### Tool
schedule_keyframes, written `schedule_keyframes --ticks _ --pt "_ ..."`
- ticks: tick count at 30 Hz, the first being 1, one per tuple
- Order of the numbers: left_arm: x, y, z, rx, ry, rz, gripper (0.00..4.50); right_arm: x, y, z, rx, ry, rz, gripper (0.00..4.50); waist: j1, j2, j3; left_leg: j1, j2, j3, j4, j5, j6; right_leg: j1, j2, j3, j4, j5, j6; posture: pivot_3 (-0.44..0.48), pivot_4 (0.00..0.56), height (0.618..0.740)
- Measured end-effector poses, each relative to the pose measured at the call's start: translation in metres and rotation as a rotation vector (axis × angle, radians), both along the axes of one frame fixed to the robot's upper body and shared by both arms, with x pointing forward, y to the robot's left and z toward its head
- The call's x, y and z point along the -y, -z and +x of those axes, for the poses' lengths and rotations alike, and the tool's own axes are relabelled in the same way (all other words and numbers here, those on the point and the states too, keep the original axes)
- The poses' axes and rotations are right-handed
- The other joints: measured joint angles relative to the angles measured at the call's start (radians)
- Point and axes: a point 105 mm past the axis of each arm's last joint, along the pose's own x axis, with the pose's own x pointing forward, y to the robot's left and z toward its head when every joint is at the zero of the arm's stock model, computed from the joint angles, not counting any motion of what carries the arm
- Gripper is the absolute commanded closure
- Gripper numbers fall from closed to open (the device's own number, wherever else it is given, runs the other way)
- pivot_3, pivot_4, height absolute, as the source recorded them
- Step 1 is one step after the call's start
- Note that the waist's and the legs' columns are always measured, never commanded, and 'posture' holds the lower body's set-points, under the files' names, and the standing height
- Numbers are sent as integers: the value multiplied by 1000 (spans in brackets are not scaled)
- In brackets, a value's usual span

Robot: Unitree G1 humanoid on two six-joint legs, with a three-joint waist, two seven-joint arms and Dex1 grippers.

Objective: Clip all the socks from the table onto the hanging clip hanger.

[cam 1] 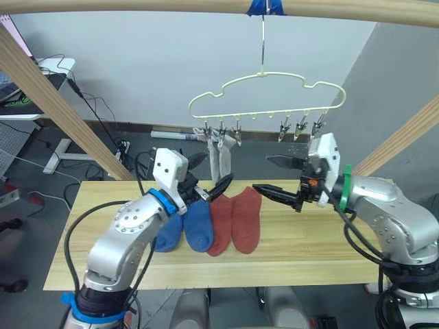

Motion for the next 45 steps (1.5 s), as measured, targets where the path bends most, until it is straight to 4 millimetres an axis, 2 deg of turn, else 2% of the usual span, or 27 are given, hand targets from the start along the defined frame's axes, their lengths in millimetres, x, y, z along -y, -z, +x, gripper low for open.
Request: schedule_keyframes --ticks 4,10,17,29,40,45 --pt "8 -1 3 79 -33 37 2124 3 -6 -2 17 23 21 0 1 0 0 0 0 0 0 0 0 0 0 0 1 0 0 -120 240 740" --pt "17 -1 28 127 -146 3 2124 0 -9 -1 49 90 71 0 -1 0 0 0 0 0 1 0 0 0 0 0 1 1 2 -139 235 740" --pt "26 6 42 151 -185 -7 2124 -7 -17 -1 81 77 95 0 -7 0 0 0 -1 0 2 0 1 0 0 0 1 1 1 -159 230 740" --pt "29 10 60 141 -246 -42 2124 -20 -44 -8 148 21 139 0 -23 1 0 0 -1 0 3 0 1 1 0 0 2 1 2 -176 233 740" --pt "33 4 78 139 -275 -63 2124 -20 -50 -9 145 10 146 0 -26 1 0 0 -1 0 5 1 1 1 0 0 3 2 2 -186 237 740" --pt "36 0 79 151 -275 -81 2124 -20 -50 -8 142 15 148 0 -26 1 0 0 -1 0 5 1 1 1 0 0 3 2 2 -188 238 740"
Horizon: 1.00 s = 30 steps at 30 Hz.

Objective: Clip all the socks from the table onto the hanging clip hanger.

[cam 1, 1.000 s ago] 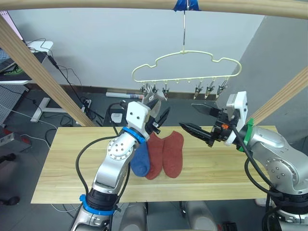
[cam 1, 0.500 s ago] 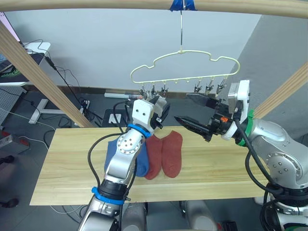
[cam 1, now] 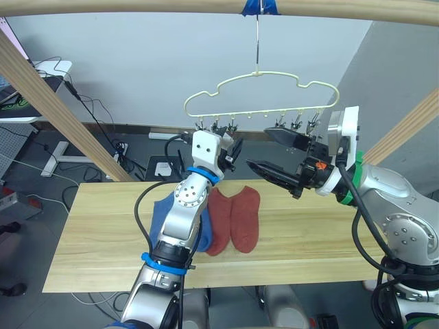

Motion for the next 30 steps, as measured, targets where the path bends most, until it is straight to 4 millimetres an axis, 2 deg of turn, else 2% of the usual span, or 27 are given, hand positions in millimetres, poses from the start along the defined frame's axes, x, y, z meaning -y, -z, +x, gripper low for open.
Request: schedule_keyframes --ticks 8,30 --pt "10 -13 1 29 5 -30 2124 0 -4 2 13 11 -2 0 -1 0 0 0 0 0 1 0 0 0 0 0 0 0 0 -196 243 740" --pt "15 -8 3 -3 19 -55 2124 -1 0 5 -7 18 -16 0 -2 0 0 0 -1 0 8 0 0 0 0 0 7 0 1 -197 248 740"
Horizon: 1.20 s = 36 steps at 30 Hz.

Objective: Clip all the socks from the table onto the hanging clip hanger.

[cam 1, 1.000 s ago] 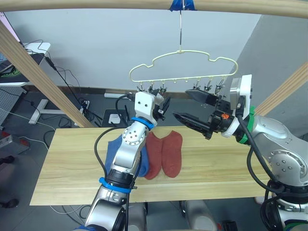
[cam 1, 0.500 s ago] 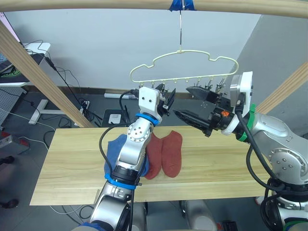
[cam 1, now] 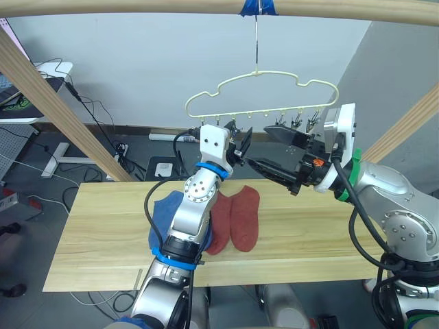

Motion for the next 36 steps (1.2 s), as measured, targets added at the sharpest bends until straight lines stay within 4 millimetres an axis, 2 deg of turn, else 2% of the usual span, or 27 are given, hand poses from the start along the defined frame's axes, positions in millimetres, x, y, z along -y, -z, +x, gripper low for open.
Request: schedule_keyframes --ticks 8,11,15,17,25,32,36 --pt "-1 0 2 -2 -7 5 2124 0 0 0 1 1 -2 0 0 0 0 0 0 0 0 0 0 0 0 0 0 0 0 -197 248 740" --pt "-1 2 3 -4 -10 19 2631 1 0 0 3 1 -9 0 0 0 0 0 0 0 0 0 0 0 0 0 0 0 0 -197 247 740" --pt "-1 4 4 -11 -14 27 3782 1 0 0 4 0 -9 0 0 0 0 0 0 0 0 0 0 0 0 0 0 0 0 -196 245 740" --pt "-1 4 4 -11 -14 27 4161 1 0 0 5 0 -9 0 0 0 0 0 0 0 0 0 0 0 0 0 0 0 0 -195 245 740" --pt "-1 5 4 -24 -15 23 4204 1 0 -1 12 -4 -8 0 0 0 0 0 0 0 0 0 0 0 0 0 0 0 0 -188 242 740" --pt "-3 -2 -2 -60 48 3 4204 4 21 4 -50 22 -48 0 1 0 0 0 0 0 0 0 0 0 0 0 0 0 0 -176 239 740" --pt "-7 0 -3 -81 68 4 4204 5 23 5 -48 19 -50 0 1 0 0 0 0 0 0 0 0 0 0 0 0 0 0 -171 235 740"
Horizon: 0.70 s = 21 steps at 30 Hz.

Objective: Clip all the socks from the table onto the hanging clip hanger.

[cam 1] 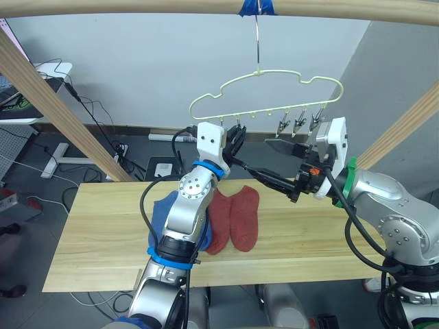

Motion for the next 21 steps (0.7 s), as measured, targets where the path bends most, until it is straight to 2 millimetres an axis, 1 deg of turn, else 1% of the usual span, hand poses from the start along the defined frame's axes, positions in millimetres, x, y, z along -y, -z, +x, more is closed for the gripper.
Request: schedule_keyframes --ticks 4,9,11,14,15,21 --pt "-1 4 0 -11 0 11 4204 0 0 0 3 1 0 0 1 0 0 0 0 0 0 0 0 0 0 0 0 0 0 -176 233 740" --pt "-2 3 -1 16 -9 27 4204 1 0 1 6 10 -5 0 1 0 0 0 0 0 0 0 0 0 0 0 0 0 0 -182 236 740" --pt "-2 5 0 15 -17 32 3498 1 0 2 7 12 -7 0 1 0 0 0 0 0 0 0 0 0 0 0 0 0 0 -185 236 740" --pt "-3 4 1 31 -38 33 2661 1 0 2 8 12 -6 0 1 0 0 0 0 0 0 0 0 0 0 0 0 0 0 -186 238 740" --pt "-3 3 2 40 -42 29 2451 0 -1 2 11 11 -4 0 1 0 0 0 0 0 0 0 0 0 0 0 0 0 0 -186 238 740" --pt "0 1 2 45 -45 22 2451 -3 -8 1 39 -2 2 0 0 0 0 0 0 0 0 0 0 0 0 0 0 0 0 -188 237 740"
